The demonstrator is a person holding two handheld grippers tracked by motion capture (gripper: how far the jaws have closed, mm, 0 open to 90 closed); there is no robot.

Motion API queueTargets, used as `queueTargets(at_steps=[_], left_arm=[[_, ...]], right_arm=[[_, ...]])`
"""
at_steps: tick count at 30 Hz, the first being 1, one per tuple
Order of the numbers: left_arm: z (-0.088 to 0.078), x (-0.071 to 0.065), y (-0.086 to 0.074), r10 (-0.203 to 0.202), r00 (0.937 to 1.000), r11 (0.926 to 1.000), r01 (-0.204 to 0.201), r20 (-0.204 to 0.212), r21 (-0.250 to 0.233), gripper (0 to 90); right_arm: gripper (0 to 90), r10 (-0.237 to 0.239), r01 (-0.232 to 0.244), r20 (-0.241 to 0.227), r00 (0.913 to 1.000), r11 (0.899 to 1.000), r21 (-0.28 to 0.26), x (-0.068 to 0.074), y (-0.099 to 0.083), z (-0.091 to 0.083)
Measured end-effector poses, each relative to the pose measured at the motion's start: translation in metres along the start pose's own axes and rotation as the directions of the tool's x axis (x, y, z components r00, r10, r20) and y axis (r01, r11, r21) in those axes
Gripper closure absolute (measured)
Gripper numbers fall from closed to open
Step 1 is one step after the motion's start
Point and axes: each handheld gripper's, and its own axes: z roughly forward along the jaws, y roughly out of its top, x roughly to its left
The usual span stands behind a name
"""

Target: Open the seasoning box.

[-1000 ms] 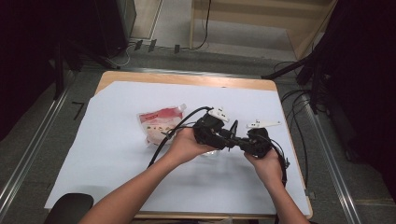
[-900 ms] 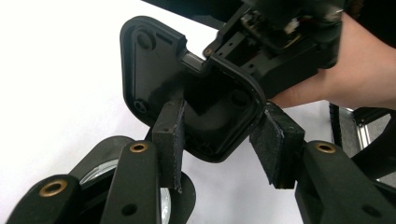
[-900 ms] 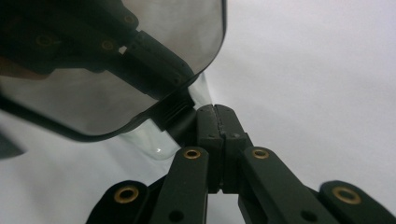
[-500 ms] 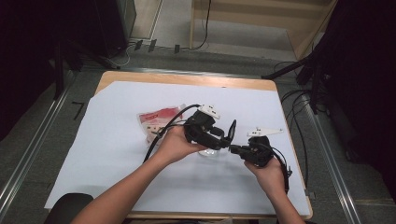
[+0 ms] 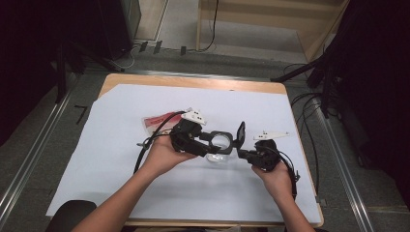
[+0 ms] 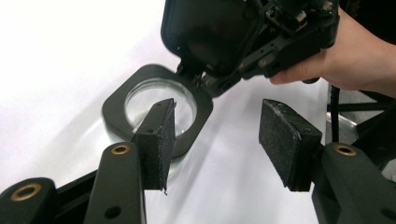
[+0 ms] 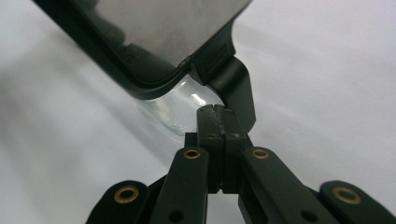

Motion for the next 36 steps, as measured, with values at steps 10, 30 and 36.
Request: queueTargets(at_steps=[10,30,36], left_arm=[[-0.020,0.006,-0.015,-0.029,0.9995,0.9996,0.029,-0.012,0.000,47.1],[-0.068,0.019,-0.032,-0.059,0.9967,0.9983,0.059,-0.056,-0.007,43.8],[-0.081,0.024,-0.037,-0.044,0.9977,0.9990,0.044,-0.051,0.006,43.8]], right_arm=[[89.3,0.038,-0.037,0.016,0.9991,0.999,-0.035,-0.011,0.000,-0.005],[70.3,-0.099,0.091,-0.108,0.9892,0.993,-0.077,0.051,-0.015,-0.031],[66.6,-0.135,0.126,-0.134,0.9817,0.989,-0.074,0.058,-0.013,-0.027]])
